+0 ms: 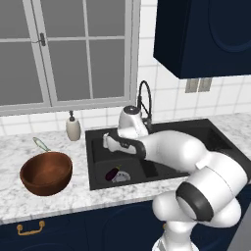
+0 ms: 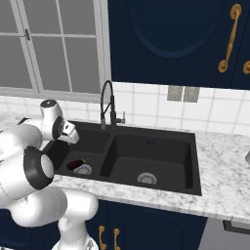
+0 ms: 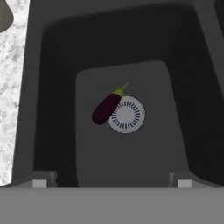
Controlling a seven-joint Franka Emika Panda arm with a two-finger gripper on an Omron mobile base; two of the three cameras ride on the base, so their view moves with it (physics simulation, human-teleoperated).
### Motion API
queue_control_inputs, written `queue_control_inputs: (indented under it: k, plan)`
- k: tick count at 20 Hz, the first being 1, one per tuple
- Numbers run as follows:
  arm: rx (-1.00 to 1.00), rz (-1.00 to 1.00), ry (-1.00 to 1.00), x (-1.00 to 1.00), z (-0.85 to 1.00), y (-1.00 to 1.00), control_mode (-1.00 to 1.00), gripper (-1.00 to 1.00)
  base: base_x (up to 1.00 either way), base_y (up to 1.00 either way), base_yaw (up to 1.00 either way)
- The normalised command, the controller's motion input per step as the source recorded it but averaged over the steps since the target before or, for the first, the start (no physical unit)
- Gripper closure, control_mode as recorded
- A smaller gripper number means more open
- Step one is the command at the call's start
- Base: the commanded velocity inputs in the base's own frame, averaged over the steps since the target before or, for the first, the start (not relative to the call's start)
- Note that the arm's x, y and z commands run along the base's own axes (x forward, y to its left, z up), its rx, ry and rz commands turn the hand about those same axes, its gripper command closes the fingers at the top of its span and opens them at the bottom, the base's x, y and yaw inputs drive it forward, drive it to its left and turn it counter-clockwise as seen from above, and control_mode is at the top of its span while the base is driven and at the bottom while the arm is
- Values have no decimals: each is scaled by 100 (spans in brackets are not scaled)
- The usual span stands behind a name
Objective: Pick the eggplant from the sink and place it in the bowl. Then pick the bowl and place it in the microwave. Then close the microwave door and press the start button.
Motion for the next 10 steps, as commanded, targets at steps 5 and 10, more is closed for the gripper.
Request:
queue_control_inputs:
  k: [5,10]
  plan:
    - [0,0,1,41,-17,7,-100,-100,0,0,0]
    - [0,-4,0,30,-29,8,-100,-100,0,0,0]
